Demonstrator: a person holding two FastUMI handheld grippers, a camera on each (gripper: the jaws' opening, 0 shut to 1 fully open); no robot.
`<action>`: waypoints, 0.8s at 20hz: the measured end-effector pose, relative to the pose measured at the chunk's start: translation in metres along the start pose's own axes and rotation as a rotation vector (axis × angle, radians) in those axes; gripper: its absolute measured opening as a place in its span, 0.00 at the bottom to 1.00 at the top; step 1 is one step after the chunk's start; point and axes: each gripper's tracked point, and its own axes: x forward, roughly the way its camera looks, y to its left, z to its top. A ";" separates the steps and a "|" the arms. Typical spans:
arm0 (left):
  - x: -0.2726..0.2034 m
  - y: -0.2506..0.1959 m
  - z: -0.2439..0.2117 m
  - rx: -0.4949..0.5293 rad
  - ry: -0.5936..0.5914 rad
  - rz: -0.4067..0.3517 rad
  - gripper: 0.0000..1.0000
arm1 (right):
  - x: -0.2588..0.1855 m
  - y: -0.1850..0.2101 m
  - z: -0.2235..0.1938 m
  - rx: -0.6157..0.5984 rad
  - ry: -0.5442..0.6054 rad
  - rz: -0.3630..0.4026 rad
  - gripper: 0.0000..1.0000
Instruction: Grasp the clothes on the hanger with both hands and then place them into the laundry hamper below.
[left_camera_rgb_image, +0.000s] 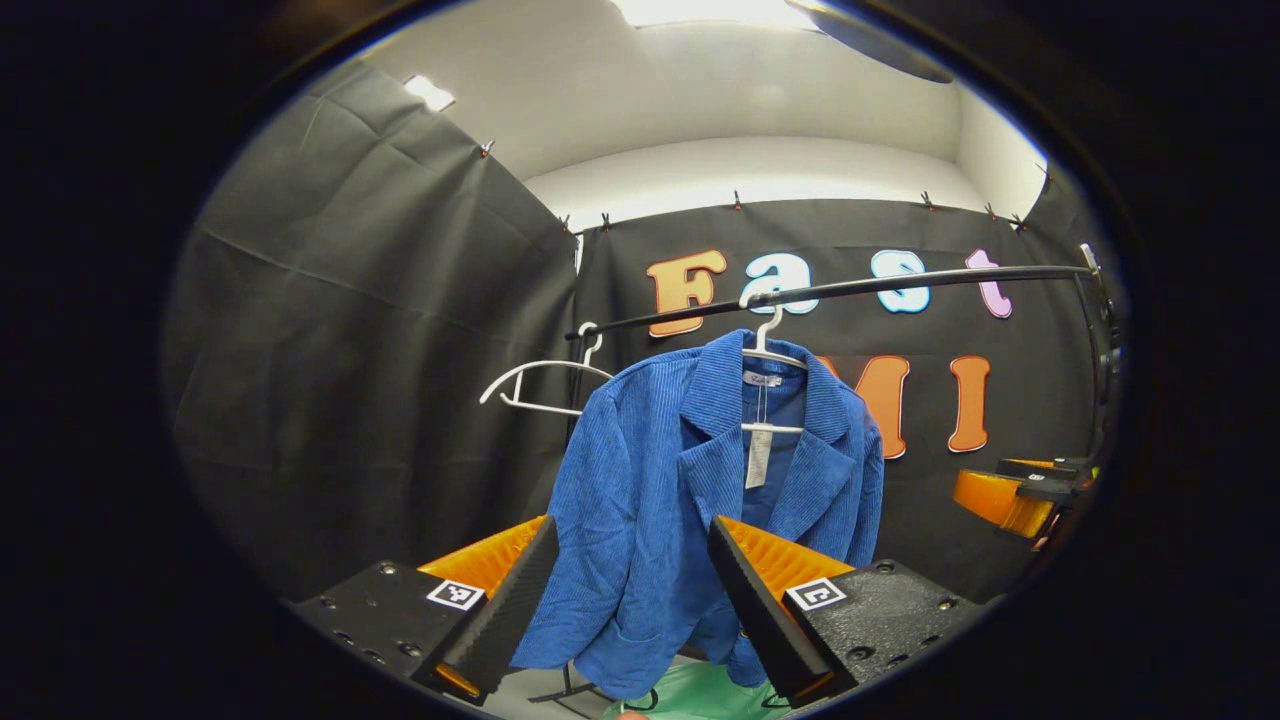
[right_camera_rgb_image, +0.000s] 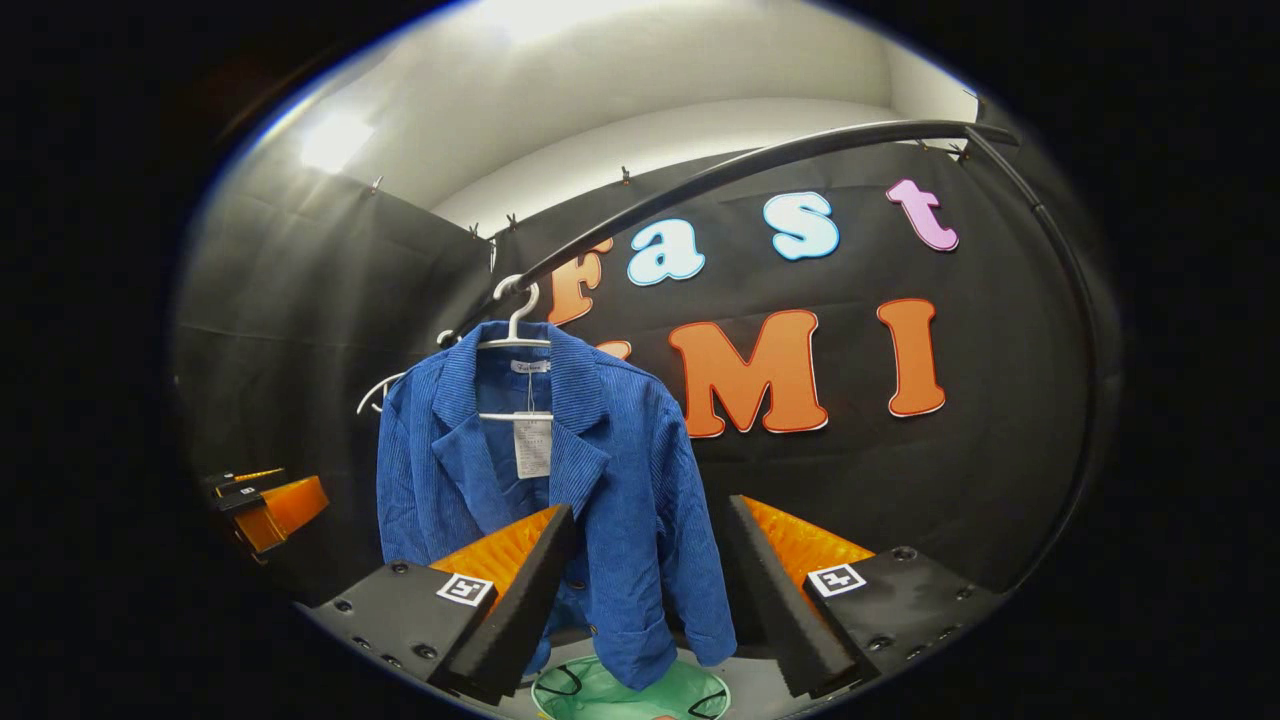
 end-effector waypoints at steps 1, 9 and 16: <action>0.000 0.001 0.000 -0.001 0.002 0.002 0.92 | 0.002 0.001 -0.001 -0.002 0.001 0.002 0.99; -0.010 0.033 -0.001 0.011 0.011 0.010 0.95 | 0.069 0.041 -0.038 0.020 0.095 0.050 0.99; -0.019 0.071 -0.013 0.002 0.052 -0.030 0.92 | 0.155 0.086 -0.086 0.033 0.172 -0.008 0.99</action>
